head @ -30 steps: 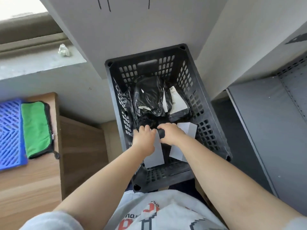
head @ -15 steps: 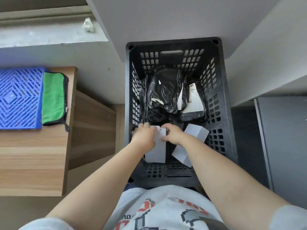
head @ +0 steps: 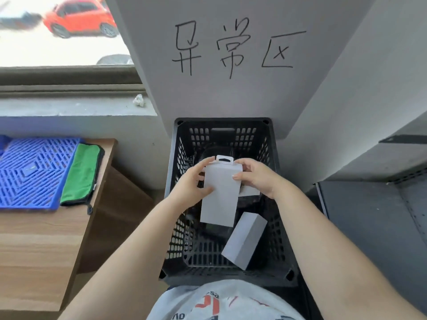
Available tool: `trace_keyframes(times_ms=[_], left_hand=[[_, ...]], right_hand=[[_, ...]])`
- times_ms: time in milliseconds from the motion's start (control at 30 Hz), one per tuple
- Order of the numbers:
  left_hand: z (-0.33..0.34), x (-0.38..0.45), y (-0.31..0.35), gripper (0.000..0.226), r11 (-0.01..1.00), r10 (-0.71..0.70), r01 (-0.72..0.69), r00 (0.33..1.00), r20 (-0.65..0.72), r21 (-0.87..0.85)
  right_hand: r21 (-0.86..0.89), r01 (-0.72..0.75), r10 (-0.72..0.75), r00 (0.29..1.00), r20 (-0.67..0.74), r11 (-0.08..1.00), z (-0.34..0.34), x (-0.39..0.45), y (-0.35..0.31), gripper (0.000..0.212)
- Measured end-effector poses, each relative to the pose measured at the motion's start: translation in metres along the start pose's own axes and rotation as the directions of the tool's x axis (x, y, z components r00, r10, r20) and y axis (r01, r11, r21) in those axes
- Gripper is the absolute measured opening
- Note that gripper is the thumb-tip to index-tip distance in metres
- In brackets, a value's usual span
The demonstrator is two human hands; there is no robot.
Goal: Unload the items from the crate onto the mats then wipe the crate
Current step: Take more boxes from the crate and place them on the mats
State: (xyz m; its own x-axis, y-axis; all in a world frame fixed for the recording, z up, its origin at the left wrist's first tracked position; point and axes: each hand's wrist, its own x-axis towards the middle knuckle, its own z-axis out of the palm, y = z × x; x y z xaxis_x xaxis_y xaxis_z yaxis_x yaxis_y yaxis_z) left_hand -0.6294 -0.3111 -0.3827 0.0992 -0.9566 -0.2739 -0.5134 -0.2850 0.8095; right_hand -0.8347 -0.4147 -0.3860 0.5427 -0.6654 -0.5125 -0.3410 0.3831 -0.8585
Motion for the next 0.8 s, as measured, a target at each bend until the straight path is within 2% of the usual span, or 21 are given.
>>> trace_keyframes(times_ms=[167, 300, 400, 567, 667, 800], left_hand=[[-0.004, -0.007, 0.03, 0.08, 0.955, -0.062, 0.038, 0.995, -0.072, -0.293], [-0.001, -0.016, 0.038, 0.052, 0.907, -0.088, 0.06, 0.995, -0.048, -0.417], [0.004, -0.026, 0.042, 0.043, 0.813, -0.113, 0.11, 0.993, 0.031, -0.571], [0.016, -0.041, 0.055, 0.028, 0.711, -0.116, 0.163, 0.987, 0.114, -0.684], [0.021, -0.046, 0.059, 0.024, 0.671, -0.146, 0.161, 0.986, 0.084, -0.724], [0.022, -0.049, 0.056, 0.029, 0.613, -0.224, 0.168, 0.974, 0.035, -0.772]], right_hand=[[0.136, 0.087, -0.089, 0.996, 0.01, 0.987, -0.025, -0.016, -0.036, 0.038], [0.19, 0.128, -0.127, 0.992, -0.02, 0.973, -0.037, -0.025, -0.046, 0.042], [0.242, 0.171, -0.162, 0.985, -0.055, 0.955, -0.036, -0.036, -0.055, 0.037], [0.329, 0.195, -0.182, 0.981, -0.07, 0.924, -0.03, -0.048, -0.046, 0.045], [0.389, 0.157, -0.164, 0.986, -0.016, 0.908, -0.029, -0.059, -0.03, 0.046], [0.38, 0.071, -0.109, 0.991, 0.08, 0.922, -0.025, -0.074, -0.003, 0.043]])
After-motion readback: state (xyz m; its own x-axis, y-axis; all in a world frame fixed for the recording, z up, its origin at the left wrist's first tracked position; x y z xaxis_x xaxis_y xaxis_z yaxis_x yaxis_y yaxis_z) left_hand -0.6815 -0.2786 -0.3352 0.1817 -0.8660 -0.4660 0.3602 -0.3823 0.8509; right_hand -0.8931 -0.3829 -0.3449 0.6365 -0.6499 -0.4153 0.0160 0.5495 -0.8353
